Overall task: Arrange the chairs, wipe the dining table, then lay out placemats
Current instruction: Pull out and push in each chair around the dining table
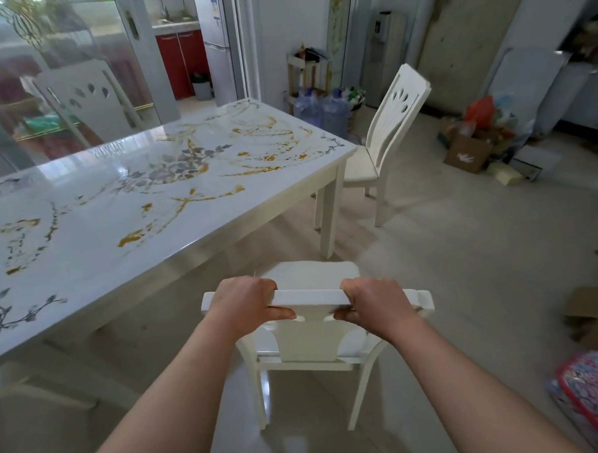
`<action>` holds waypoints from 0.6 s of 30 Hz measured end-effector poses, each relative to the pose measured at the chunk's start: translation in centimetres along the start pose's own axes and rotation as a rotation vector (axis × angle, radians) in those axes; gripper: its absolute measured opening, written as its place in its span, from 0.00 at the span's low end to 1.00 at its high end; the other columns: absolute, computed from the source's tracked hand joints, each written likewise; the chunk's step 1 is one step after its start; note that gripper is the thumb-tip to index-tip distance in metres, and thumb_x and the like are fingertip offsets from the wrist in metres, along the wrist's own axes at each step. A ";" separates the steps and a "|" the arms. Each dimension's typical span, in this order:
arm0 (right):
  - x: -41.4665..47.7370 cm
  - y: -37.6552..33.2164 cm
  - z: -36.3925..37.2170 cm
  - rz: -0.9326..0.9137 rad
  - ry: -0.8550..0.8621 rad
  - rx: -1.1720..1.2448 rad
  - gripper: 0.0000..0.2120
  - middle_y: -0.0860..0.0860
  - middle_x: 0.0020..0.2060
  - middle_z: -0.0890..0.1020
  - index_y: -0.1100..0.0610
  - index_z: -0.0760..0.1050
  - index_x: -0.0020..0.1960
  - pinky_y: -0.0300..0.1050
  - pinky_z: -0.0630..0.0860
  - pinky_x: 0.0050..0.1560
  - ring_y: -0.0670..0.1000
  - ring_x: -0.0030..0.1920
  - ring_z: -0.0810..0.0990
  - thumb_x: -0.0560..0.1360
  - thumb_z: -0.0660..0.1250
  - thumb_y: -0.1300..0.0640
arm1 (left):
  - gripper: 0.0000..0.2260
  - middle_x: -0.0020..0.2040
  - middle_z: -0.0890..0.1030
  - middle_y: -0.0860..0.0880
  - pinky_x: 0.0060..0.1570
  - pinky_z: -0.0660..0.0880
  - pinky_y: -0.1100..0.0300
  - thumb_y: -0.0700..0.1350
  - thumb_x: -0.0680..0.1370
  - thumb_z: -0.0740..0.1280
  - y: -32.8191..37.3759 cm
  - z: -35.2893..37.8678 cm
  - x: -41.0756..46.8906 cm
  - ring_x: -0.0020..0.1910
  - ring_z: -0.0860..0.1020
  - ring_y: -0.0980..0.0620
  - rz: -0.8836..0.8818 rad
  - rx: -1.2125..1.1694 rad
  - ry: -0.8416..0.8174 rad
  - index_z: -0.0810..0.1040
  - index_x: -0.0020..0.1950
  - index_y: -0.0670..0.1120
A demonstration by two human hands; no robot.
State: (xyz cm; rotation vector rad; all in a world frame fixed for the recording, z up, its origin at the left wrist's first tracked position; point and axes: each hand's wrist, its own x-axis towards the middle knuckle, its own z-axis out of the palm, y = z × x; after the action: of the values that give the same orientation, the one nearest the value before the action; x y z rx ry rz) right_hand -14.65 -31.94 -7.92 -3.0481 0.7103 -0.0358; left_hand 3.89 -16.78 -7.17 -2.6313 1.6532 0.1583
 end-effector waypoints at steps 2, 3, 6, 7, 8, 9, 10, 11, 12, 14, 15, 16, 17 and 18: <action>0.3 -0.1 0.2 0.028 0.070 0.024 0.14 0.50 0.44 0.80 0.53 0.70 0.45 0.45 0.61 0.38 0.56 0.46 0.78 0.72 0.67 0.42 | 0.27 0.35 0.76 0.53 0.36 0.65 0.57 0.73 0.68 0.61 -0.1 -0.4 0.5 0.38 0.73 0.49 -0.003 0.012 -0.004 0.71 0.39 0.48; 0.5 -0.1 0.3 0.045 0.114 0.035 0.14 0.50 0.42 0.79 0.53 0.71 0.43 0.45 0.60 0.39 0.56 0.44 0.78 0.71 0.68 0.43 | 0.27 0.35 0.75 0.53 0.36 0.65 0.57 0.73 0.68 0.61 -0.1 -0.7 0.7 0.38 0.73 0.49 -0.004 0.008 -0.003 0.71 0.39 0.48; 0.9 -0.3 1.3 0.095 0.287 0.070 0.15 0.48 0.35 0.78 0.52 0.71 0.38 0.45 0.65 0.42 0.53 0.38 0.77 0.66 0.71 0.42 | 0.26 0.32 0.72 0.53 0.35 0.64 0.57 0.72 0.68 0.62 0.0 -1.2 1.4 0.37 0.71 0.49 -0.013 -0.010 0.011 0.69 0.36 0.48; 1.0 -0.4 1.5 0.116 0.345 0.092 0.16 0.47 0.34 0.77 0.52 0.73 0.38 0.46 0.68 0.45 0.52 0.38 0.76 0.66 0.70 0.40 | 0.26 0.31 0.70 0.53 0.35 0.63 0.57 0.72 0.68 0.62 0.0 -1.3 1.5 0.36 0.71 0.49 -0.019 -0.011 0.015 0.67 0.35 0.48; 1.0 -0.5 1.6 0.135 0.379 0.115 0.17 0.46 0.35 0.78 0.51 0.74 0.40 0.47 0.70 0.50 0.51 0.39 0.76 0.66 0.68 0.38 | 0.27 0.31 0.70 0.53 0.35 0.63 0.57 0.72 0.68 0.63 0.1 -1.4 1.7 0.36 0.71 0.49 -0.025 -0.012 0.019 0.65 0.34 0.48; 1.1 -0.6 1.7 0.149 0.390 0.124 0.18 0.45 0.37 0.78 0.51 0.75 0.41 0.49 0.70 0.55 0.50 0.41 0.75 0.66 0.66 0.35 | 0.27 0.30 0.69 0.53 0.35 0.62 0.57 0.72 0.68 0.63 0.2 -1.5 1.9 0.36 0.70 0.49 -0.028 -0.012 0.021 0.65 0.34 0.49; 1.1 -0.6 1.8 0.164 0.385 0.114 0.20 0.45 0.38 0.78 0.50 0.75 0.42 0.50 0.70 0.58 0.50 0.42 0.76 0.67 0.64 0.33 | 0.26 0.30 0.69 0.53 0.35 0.62 0.57 0.72 0.68 0.63 0.3 -1.5 2.0 0.36 0.71 0.49 -0.028 -0.015 0.025 0.65 0.34 0.49; 1.3 -0.5 1.8 0.179 0.369 0.082 0.21 0.45 0.38 0.78 0.50 0.75 0.42 0.52 0.69 0.59 0.50 0.43 0.76 0.66 0.65 0.32 | 0.26 0.30 0.69 0.54 0.35 0.62 0.57 0.72 0.68 0.63 0.4 -1.5 2.1 0.36 0.71 0.49 -0.028 -0.019 0.029 0.66 0.35 0.49; 1.5 -0.5 1.7 0.187 0.346 0.043 0.22 0.45 0.38 0.78 0.50 0.75 0.42 0.52 0.70 0.58 0.50 0.43 0.76 0.64 0.67 0.32 | 0.26 0.30 0.69 0.54 0.35 0.62 0.57 0.72 0.68 0.63 0.5 -1.5 2.2 0.36 0.71 0.49 -0.028 -0.023 0.033 0.67 0.35 0.49; 1.8 -0.5 1.6 0.168 0.293 -0.024 0.21 0.46 0.34 0.77 0.51 0.73 0.38 0.48 0.72 0.47 0.52 0.37 0.75 0.59 0.74 0.36 | 0.25 0.30 0.69 0.54 0.35 0.62 0.58 0.72 0.68 0.63 0.6 -1.5 2.2 0.36 0.71 0.50 -0.031 -0.025 0.029 0.67 0.35 0.49; 2.1 -0.4 1.4 0.141 0.267 -0.053 0.22 0.47 0.31 0.76 0.52 0.71 0.36 0.45 0.70 0.39 0.52 0.33 0.74 0.56 0.77 0.41 | 0.25 0.30 0.69 0.54 0.34 0.62 0.57 0.72 0.68 0.63 0.5 -1.6 2.4 0.36 0.71 0.50 -0.032 -0.020 0.025 0.66 0.35 0.49; 2.2 -0.2 1.1 0.115 0.231 -0.084 0.22 0.48 0.28 0.75 0.52 0.69 0.34 0.43 0.66 0.33 0.53 0.29 0.74 0.53 0.80 0.45 | 0.25 0.30 0.69 0.54 0.35 0.62 0.57 0.71 0.68 0.64 0.6 -1.6 2.5 0.36 0.71 0.49 -0.032 -0.015 0.014 0.65 0.34 0.49; 2.6 0.0 0.8 0.088 0.182 -0.113 0.22 0.48 0.29 0.76 0.52 0.68 0.35 0.42 0.64 0.31 0.53 0.29 0.74 0.54 0.80 0.48 | 0.25 0.30 0.69 0.54 0.35 0.62 0.57 0.71 0.69 0.64 0.6 -1.7 2.7 0.36 0.71 0.49 -0.033 -0.012 0.004 0.65 0.34 0.50; 3.0 0.3 0.3 0.058 0.150 -0.130 0.21 0.49 0.33 0.78 0.52 0.67 0.38 0.43 0.64 0.32 0.54 0.33 0.77 0.59 0.78 0.48 | 0.24 0.31 0.69 0.54 0.35 0.63 0.57 0.71 0.69 0.64 0.5 -1.9 2.9 0.37 0.71 0.49 -0.032 -0.013 -0.003 0.66 0.35 0.50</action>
State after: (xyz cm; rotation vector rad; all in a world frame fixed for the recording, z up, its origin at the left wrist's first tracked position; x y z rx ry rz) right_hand -12.08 -33.51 -8.12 -3.1726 0.8417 -0.2295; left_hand 4.84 -19.79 -5.58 -2.6641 1.6135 0.1724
